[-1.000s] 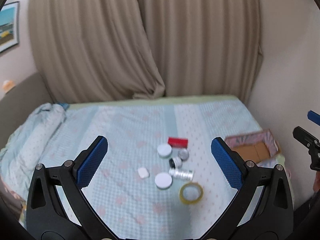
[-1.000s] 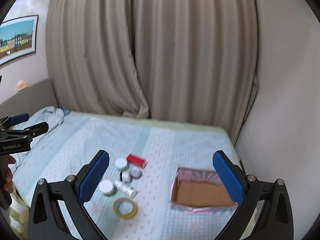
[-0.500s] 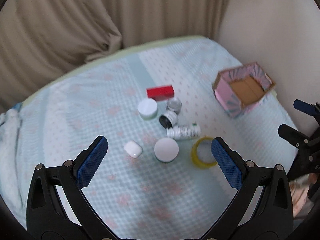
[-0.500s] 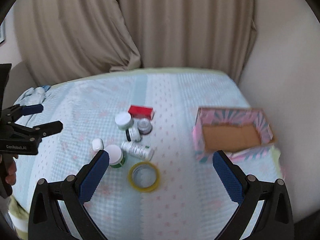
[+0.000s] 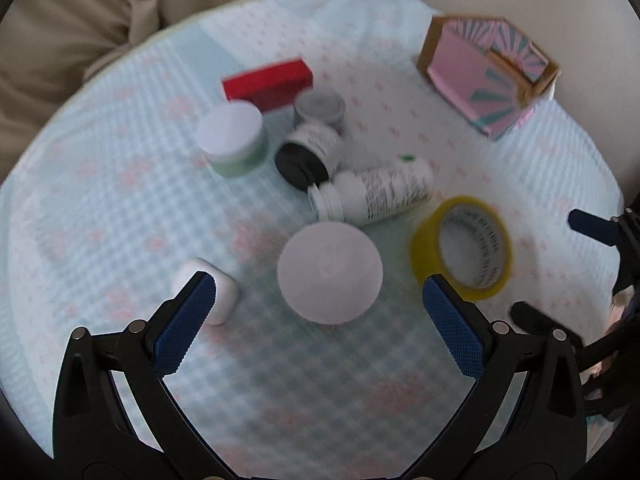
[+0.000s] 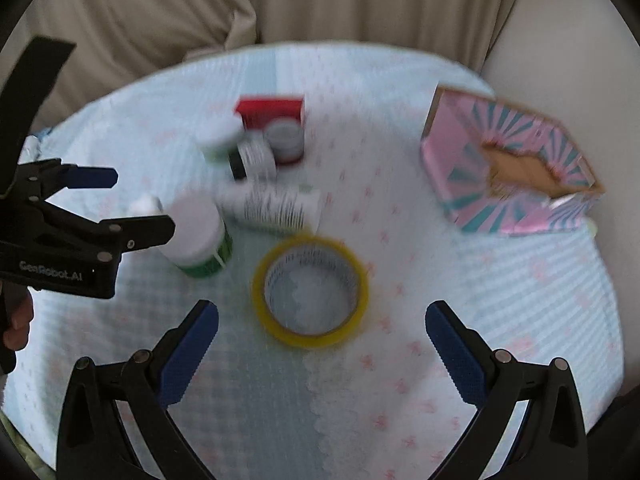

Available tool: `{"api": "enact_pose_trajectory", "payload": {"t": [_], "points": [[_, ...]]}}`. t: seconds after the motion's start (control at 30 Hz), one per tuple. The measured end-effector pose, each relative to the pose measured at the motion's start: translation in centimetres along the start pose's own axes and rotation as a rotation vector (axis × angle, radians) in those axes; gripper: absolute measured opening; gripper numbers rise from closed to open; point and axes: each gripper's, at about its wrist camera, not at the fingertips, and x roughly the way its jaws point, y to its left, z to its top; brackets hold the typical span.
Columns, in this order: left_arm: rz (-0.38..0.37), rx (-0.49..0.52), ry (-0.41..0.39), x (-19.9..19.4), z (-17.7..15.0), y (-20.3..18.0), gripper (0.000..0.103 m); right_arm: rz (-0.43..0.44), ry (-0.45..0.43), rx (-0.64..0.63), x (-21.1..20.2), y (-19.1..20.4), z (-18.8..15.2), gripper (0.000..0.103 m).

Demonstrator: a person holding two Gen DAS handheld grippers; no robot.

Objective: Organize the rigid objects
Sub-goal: 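Move the left tool to the white-lidded jar while the right tool reaches the yellow tape roll, then close the left tool on the white-lidded jar while the right tool grips the tape roll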

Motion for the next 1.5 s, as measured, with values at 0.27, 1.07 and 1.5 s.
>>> {"api": "enact_pose_trajectory", "payload": {"t": [0.27, 1.07, 1.5], "points": [[-0.001, 0.007, 0.021, 4.7, -1.0, -0.1, 0.102, -0.034, 0.079, -0.033, 7.0, 0.7, -1.3, 0.103], [-0.002, -0.003, 0.005, 5.1, -0.7, 0.1, 0.069, 0.020, 0.053, -0.043, 7.2, 0.3, 0.0, 0.095], [0.048, -0.054, -0.093, -7.8, 2.6, 0.3, 0.069, 0.018, -0.032, -0.019, -3.7, -0.9, 5.2, 0.095]]}}
